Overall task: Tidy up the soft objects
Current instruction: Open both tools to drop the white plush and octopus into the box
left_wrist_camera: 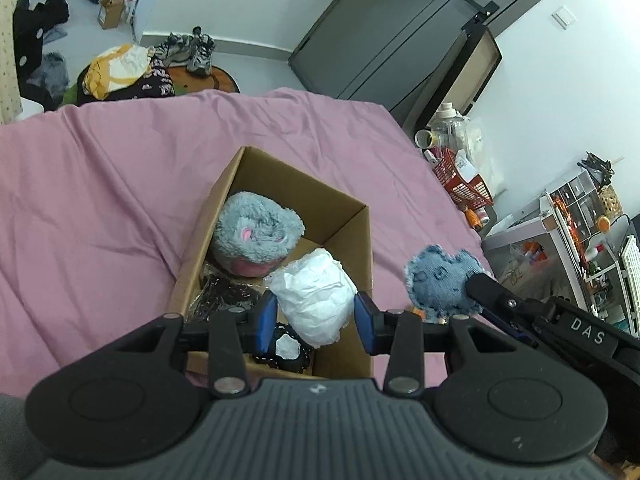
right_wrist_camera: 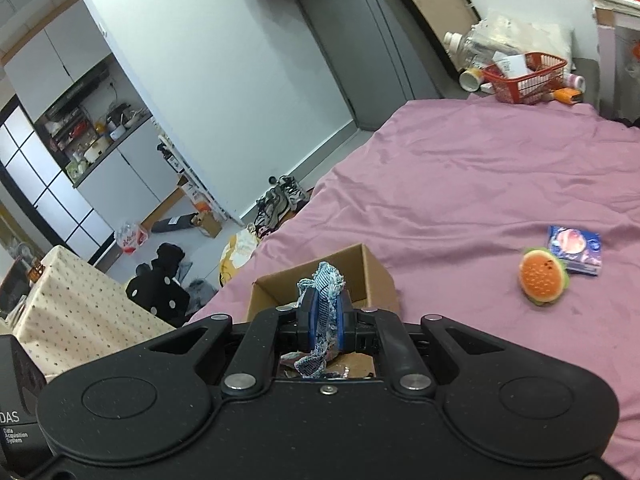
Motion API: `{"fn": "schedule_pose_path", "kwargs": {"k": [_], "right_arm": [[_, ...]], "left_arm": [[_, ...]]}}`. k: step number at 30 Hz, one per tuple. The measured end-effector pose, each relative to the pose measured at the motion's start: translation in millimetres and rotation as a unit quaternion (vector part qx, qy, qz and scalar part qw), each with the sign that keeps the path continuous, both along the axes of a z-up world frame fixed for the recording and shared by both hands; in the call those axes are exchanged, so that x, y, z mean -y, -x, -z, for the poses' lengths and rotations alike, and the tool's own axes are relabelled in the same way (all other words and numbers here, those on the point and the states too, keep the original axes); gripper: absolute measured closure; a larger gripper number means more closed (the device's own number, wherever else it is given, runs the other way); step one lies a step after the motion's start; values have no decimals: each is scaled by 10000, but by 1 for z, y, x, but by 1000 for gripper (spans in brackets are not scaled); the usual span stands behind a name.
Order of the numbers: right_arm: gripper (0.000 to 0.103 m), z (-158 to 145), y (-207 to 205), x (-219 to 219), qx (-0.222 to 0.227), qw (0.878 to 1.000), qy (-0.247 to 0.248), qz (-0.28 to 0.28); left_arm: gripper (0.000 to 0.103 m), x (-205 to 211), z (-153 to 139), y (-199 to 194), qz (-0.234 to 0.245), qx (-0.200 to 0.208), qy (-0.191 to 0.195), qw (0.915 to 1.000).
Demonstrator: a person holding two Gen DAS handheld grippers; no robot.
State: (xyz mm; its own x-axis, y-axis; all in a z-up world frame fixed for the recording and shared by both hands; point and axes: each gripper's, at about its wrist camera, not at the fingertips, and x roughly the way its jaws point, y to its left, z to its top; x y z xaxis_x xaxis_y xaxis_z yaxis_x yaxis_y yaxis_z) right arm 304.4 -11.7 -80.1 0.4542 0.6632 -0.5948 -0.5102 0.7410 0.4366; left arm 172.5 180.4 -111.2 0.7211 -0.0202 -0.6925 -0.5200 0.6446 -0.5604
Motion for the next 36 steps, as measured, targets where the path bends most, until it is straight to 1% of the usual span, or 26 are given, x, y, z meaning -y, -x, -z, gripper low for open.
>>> {"fn": "schedule_pose_path", "kwargs": {"k": [3, 6, 7, 9, 11, 12, 13, 15, 17, 18, 22, 24, 26, 30, 31, 33, 36], "right_arm": [[94, 9, -2, -2, -55, 9999, -102, -12], [94, 14, -6, -4, -97, 9998, -180, 26], [94, 14, -8, -4, -93, 9998, -179, 27], [94, 16, -10, -6, -88, 9998, -153, 44], [93, 17, -11, -9, -63, 9998, -171, -9], [92, 17, -11, -10, -12, 9998, -176, -50], [87, 17, -11, -12, -1, 9998, -173, -75], [84, 18, -10, -13, -19, 9998, -176, -116], [79, 19, -9, -13, -45, 9997, -160, -190], [78, 19, -9, -11, -71, 9997, -169, -182], [77, 14, -9, 1, -145, 9997, -185, 30], [74, 13, -7, 10, -195, 9995, -202, 111], [71, 11, -5, 19, -211, 9994, -200, 178], [64, 7, -2, 35, -234, 9992, -163, 269], [62, 6, -2, 39, -245, 9991, -167, 290], [59, 3, -2, 46, -242, 9991, -183, 312], [49, -1, -3, 55, -218, 9991, -191, 317]], "left_arm": [[62, -1, 7, -7, 116, -30, 48, 9999], [62, 2, 13, -17, 313, -96, -64, 9994], [59, 3, 15, -19, 352, -84, -86, 9993], [57, 1, 20, -23, 355, -125, 8, 9993], [49, -1, 24, -25, 340, -120, 118, 9993], [47, -3, 26, -26, 338, -98, 165, 9992], [46, -3, 26, -26, 314, -96, 178, 9993], [46, -4, 25, -26, 228, -150, 115, 9996], [46, -3, 23, -27, 185, -248, 5, 9995], [45, -4, 22, -27, 180, -280, -25, 9994], [45, -3, 18, -27, 179, -405, -93, 9990], [43, -1, 16, -27, 208, -524, -118, 9983], [38, 3, 12, -26, 238, -602, -184, 9977], [33, 14, 3, -23, 331, -652, -365, 9967], [30, 17, 0, -23, 337, -669, -408, 9964], [29, 22, -5, -23, 348, -678, -489, 9959], [28, 33, -13, -24, 410, -678, -597, 9951]]}}
